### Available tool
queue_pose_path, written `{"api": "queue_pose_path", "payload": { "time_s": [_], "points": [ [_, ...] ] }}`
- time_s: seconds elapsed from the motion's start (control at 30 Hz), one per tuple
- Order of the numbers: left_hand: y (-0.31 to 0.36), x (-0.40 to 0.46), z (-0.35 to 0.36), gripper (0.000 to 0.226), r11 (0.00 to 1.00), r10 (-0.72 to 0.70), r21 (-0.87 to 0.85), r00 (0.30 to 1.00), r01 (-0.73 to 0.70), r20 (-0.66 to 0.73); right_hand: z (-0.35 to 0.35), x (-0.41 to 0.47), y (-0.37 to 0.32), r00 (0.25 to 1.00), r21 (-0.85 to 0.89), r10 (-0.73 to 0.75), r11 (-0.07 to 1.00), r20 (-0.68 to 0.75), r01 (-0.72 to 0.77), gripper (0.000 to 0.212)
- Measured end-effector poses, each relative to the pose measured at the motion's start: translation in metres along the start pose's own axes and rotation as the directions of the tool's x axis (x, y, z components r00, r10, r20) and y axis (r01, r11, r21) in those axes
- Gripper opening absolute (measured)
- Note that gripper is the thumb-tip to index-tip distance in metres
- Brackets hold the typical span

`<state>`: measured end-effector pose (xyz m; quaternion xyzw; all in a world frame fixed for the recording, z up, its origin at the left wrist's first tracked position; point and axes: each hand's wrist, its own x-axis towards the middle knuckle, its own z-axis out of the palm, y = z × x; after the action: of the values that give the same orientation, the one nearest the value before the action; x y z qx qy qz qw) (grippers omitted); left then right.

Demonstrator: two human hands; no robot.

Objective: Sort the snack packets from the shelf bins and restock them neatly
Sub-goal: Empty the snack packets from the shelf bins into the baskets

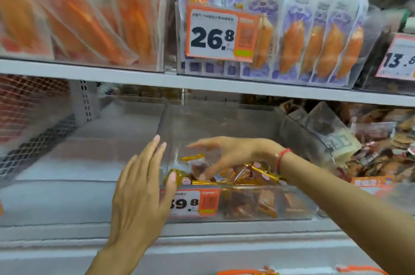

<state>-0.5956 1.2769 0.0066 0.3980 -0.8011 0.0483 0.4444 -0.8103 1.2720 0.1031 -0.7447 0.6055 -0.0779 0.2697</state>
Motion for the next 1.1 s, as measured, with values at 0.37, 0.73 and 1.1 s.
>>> {"api": "queue_pose_path", "payload": {
  "time_s": [0.37, 0.73, 1.1],
  "points": [
    [-0.006, -0.001, 0.009, 0.052, 1.0, 0.0, 0.003, 0.997, 0.0, -0.075, 0.037, 0.084, 0.028, 0.986, -0.138, -0.036, 0.989, 0.163, 0.058, 0.059],
    [0.0, -0.002, 0.0, 0.05, 0.999, -0.034, 0.034, 0.998, 0.032, 0.049, -0.008, 0.015, 0.028, 0.874, -0.015, -0.061, 0.998, -0.483, 0.061, 0.03],
    [0.001, 0.003, -0.013, 0.06, 0.997, -0.046, 0.069, 0.972, 0.031, 0.228, -0.001, -0.18, -0.032, 0.694, -0.142, -0.25, 0.967, -0.675, 0.21, 0.028]
  ]
}}
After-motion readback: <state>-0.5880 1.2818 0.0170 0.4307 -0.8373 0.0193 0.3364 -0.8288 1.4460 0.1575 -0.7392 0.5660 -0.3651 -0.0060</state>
